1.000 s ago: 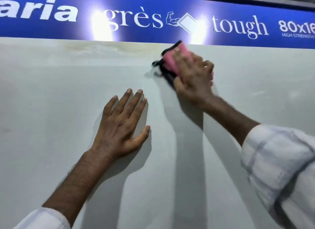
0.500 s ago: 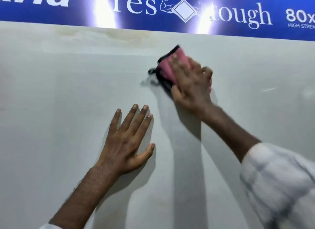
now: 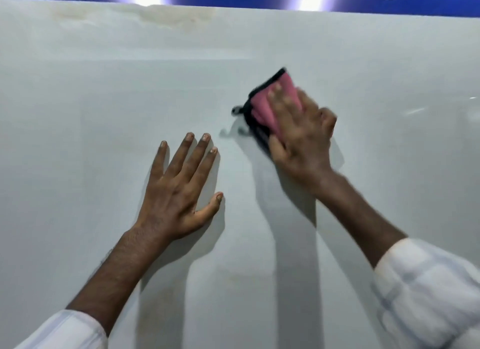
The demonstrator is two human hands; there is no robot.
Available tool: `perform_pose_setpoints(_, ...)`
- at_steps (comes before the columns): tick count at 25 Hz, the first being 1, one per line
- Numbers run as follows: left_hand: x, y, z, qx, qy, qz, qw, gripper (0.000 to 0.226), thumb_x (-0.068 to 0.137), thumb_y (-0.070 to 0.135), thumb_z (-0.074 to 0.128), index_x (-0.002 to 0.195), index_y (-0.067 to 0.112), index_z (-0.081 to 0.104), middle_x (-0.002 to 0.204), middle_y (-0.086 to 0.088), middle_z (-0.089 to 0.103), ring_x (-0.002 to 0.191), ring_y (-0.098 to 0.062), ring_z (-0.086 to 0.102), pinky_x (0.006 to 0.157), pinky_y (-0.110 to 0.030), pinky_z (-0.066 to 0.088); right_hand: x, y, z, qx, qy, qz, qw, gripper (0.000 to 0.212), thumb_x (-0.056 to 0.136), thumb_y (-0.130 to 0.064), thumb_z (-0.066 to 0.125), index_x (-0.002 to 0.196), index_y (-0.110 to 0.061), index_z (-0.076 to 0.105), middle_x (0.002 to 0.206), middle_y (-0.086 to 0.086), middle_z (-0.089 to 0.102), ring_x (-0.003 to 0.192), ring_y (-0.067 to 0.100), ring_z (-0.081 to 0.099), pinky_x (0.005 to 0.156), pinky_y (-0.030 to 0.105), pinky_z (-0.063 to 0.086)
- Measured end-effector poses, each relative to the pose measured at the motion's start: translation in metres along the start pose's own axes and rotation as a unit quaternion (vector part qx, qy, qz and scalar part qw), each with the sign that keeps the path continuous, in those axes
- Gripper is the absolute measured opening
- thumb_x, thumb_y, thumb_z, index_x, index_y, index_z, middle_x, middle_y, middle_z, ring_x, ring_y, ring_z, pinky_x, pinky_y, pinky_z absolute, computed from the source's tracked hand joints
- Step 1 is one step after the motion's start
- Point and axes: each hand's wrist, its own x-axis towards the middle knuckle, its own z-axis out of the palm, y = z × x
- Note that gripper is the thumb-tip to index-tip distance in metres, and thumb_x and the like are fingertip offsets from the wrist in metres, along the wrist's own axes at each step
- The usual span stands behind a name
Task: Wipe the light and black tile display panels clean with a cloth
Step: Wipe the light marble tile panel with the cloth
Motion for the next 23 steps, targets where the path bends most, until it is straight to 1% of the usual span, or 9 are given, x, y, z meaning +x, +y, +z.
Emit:
perform_pose_setpoints(3, 0.001, 0.0, -0.002, 0.009, -0.008, 0.001, 1.0, 0.077, 0.101, 0.052, 0.041, 0.162, 0.006, 0.031, 0.171, -0.016, 0.023, 0.159, -0.036, 0.019, 0.123, -0.067, 0.017, -0.08, -0.026, -0.014, 0.019, -0.036, -0.128, 0.991, 0.069, 0.084, -0.027, 0.053, 0.153, -0.017, 0.049, 0.162, 0.001, 0.04, 0.151, 0.031, 0.035, 0.095, 0.053, 0.035)
perform_pose_setpoints(6, 0.002, -0.002, -0.003, -0.002, -0.028, -0.004, 1.0, 0.078, 0.102, 0.053, 0.04, 0.164, 0.007, 0.027, 0.172, -0.016, 0.019, 0.16, -0.036, 0.016, 0.125, -0.066, 0.013, -0.061, 0.016, -0.023, -0.004, -0.076, -0.219, 0.973, 0.063, 0.094, -0.035, 0.047, 0.155, -0.019, 0.045, 0.163, 0.0, 0.039, 0.151, 0.029, 0.034, 0.099, 0.053, 0.03)
perform_pose_setpoints(8, 0.0, 0.002, -0.003, -0.018, -0.029, -0.012, 0.999, 0.077, 0.102, 0.051, 0.041, 0.163, 0.006, 0.028, 0.172, -0.016, 0.018, 0.16, -0.036, 0.015, 0.125, -0.064, 0.012, -0.029, 0.042, -0.023, -0.026, -0.058, -0.108, 0.992, 0.068, 0.091, -0.035, 0.051, 0.157, -0.023, 0.041, 0.164, -0.002, 0.037, 0.151, 0.026, 0.035, 0.097, 0.049, 0.028)
perform_pose_setpoints(11, -0.017, 0.027, -0.01, -0.06, -0.019, -0.026, 0.998, 0.071, 0.1, 0.046, 0.047, 0.16, 0.009, 0.038, 0.172, -0.017, 0.017, 0.16, -0.035, 0.015, 0.124, -0.062, 0.015, -0.049, 0.011, -0.018, -0.01, -0.009, 0.062, 0.998, 0.072, 0.085, -0.027, 0.057, 0.156, -0.02, 0.043, 0.164, 0.0, 0.038, 0.149, 0.028, 0.036, 0.092, 0.045, 0.029)
perform_pose_setpoints(14, -0.052, 0.063, -0.018, -0.093, -0.014, -0.037, 0.995, 0.069, 0.098, 0.046, 0.05, 0.157, 0.011, 0.044, 0.171, -0.017, 0.018, 0.159, -0.035, 0.019, 0.121, -0.063, 0.021, -0.129, -0.032, -0.026, 0.013, -0.042, -0.069, 0.997, 0.069, 0.085, -0.023, 0.056, 0.153, -0.014, 0.048, 0.162, 0.005, 0.04, 0.151, 0.034, 0.034, 0.095, 0.051, 0.034)
perform_pose_setpoints(17, -0.086, 0.088, -0.014, -0.094, -0.033, -0.026, 0.995, 0.07, 0.096, 0.048, 0.053, 0.155, 0.011, 0.048, 0.171, -0.015, 0.023, 0.158, -0.033, 0.023, 0.12, -0.062, 0.021, -0.147, -0.005, -0.036, 0.027, -0.068, -0.205, 0.976, 0.057, 0.093, -0.027, 0.053, 0.149, -0.015, 0.053, 0.158, 0.002, 0.046, 0.15, 0.032, 0.037, 0.096, 0.055, 0.036)
perform_pose_setpoints(18, -0.093, 0.09, -0.011, -0.089, -0.041, -0.015, 0.995, 0.071, 0.095, 0.048, 0.054, 0.155, 0.011, 0.048, 0.171, -0.014, 0.024, 0.158, -0.033, 0.024, 0.12, -0.061, 0.02, -0.138, 0.009, -0.035, 0.01, -0.062, -0.185, 0.981, 0.058, 0.093, -0.028, 0.053, 0.15, -0.017, 0.053, 0.158, 0.002, 0.047, 0.149, 0.031, 0.038, 0.095, 0.055, 0.036)
perform_pose_setpoints(20, -0.101, 0.089, -0.004, -0.068, -0.046, -0.004, 0.997, 0.073, 0.095, 0.048, 0.054, 0.157, 0.01, 0.045, 0.17, -0.013, 0.026, 0.158, -0.033, 0.024, 0.121, -0.06, 0.019, -0.115, 0.022, -0.032, -0.015, -0.024, -0.046, 0.999, 0.063, 0.088, -0.026, 0.056, 0.15, -0.018, 0.051, 0.158, 0.002, 0.047, 0.148, 0.029, 0.04, 0.093, 0.053, 0.036)
perform_pose_setpoints(23, -0.106, 0.092, 0.003, -0.051, -0.033, -0.013, 0.998, 0.074, 0.096, 0.047, 0.054, 0.159, 0.01, 0.042, 0.169, -0.013, 0.029, 0.158, -0.034, 0.025, 0.123, -0.06, 0.02, -0.139, -0.012, -0.024, -0.001, 0.014, 0.107, 0.994, 0.068, 0.084, -0.022, 0.06, 0.151, -0.014, 0.05, 0.16, 0.003, 0.044, 0.148, 0.03, 0.039, 0.094, 0.049, 0.033)
